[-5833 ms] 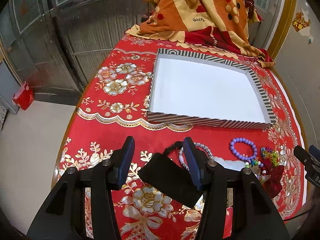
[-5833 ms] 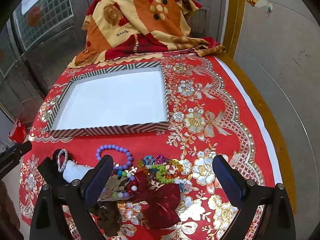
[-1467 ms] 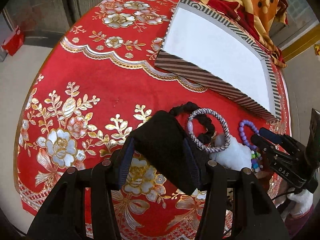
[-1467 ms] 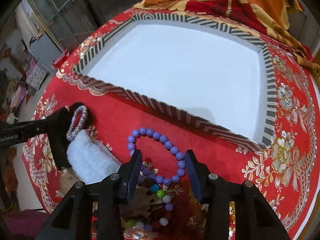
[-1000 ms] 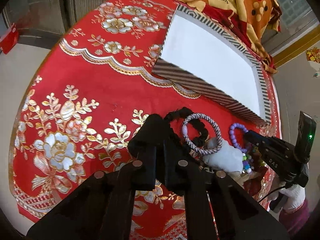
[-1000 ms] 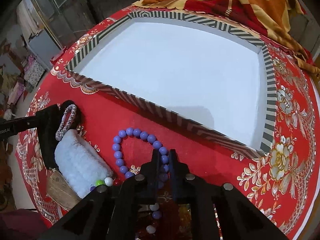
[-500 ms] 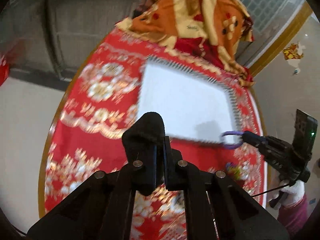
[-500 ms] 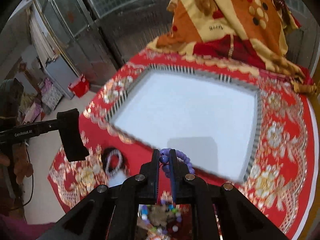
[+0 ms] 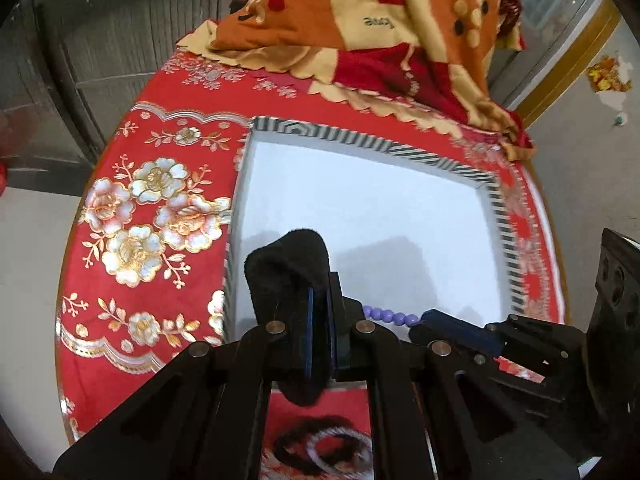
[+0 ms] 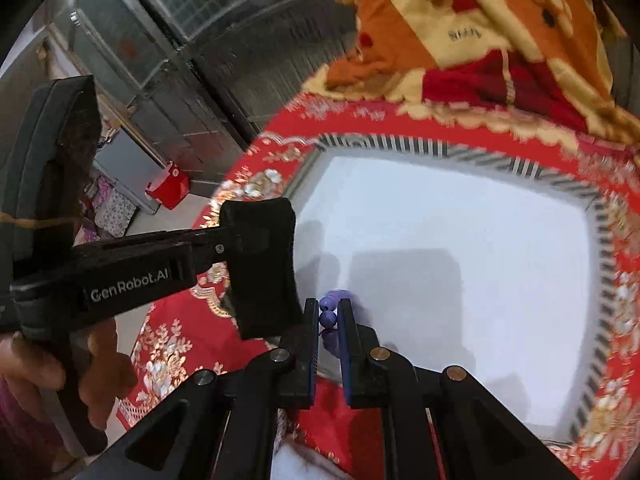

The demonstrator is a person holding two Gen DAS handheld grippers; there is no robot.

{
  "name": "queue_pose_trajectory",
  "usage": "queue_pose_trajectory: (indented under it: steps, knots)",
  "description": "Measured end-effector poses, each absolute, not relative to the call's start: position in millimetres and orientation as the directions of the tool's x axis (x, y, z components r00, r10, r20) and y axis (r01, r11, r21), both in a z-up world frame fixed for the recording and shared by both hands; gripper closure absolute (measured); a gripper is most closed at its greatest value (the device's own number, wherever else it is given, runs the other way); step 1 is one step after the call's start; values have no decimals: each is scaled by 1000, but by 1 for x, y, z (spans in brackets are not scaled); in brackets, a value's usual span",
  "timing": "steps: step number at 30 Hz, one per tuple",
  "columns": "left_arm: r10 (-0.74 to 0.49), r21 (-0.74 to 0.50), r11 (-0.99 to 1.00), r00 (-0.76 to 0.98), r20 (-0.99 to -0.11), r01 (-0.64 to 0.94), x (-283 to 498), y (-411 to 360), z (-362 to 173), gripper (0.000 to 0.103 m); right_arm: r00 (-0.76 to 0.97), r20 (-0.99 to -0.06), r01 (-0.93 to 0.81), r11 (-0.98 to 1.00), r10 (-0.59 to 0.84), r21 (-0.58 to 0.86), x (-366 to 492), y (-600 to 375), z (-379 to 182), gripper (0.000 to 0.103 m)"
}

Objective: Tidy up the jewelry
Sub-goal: 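Carry the pouch and bracelet into the white tray while both tools open to release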

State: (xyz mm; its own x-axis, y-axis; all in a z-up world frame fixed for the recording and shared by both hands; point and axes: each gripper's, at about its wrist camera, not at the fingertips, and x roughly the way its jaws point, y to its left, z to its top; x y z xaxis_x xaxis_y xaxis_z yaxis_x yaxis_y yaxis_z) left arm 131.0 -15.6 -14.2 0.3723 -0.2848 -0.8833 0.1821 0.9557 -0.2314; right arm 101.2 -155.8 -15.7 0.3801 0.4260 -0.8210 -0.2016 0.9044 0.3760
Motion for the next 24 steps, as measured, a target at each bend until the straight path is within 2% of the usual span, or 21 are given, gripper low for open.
queue_pose_trajectory:
  steps: [7,9,10,11,13,15,16,17,24]
  knots:
    - [-237,-184,969,393,-889,166,133,-14,-26,99,323,-862,-106,920,391,377,113,-171,-52,95]
    - [-239,-191,969,404,-883,156,134,-13,-28,95,312,-873,-97,927,374,362,115,-174,-58,95]
    - [-237,-190,970,410,-881,152,135,-13,-29,90,310,-876,-93,928,370,360,116,-174,-60,95]
    - [-229,-181,972,416,-880,150,135,-14,-30,77,314,-876,-87,930,366,358,116,-176,-61,95]
    - [-228,-180,972,436,-871,148,135,-13,-30,59,328,-874,-79,932,358,353,116,-178,-61,94]
    - [-238,-192,970,446,-863,147,133,-11,-30,57,347,-871,-74,935,349,346,113,-181,-58,81]
    - [-240,-192,970,448,-861,151,131,-10,-29,53,358,-867,-72,936,346,344,110,-183,-55,67]
    - [-245,-196,969,451,-858,154,129,-10,-27,50,367,-860,-77,933,355,352,106,-185,-52,66]
    - [-197,-142,979,488,-851,146,94,-5,-13,50,424,-849,-122,949,315,291,68,-187,-15,66]
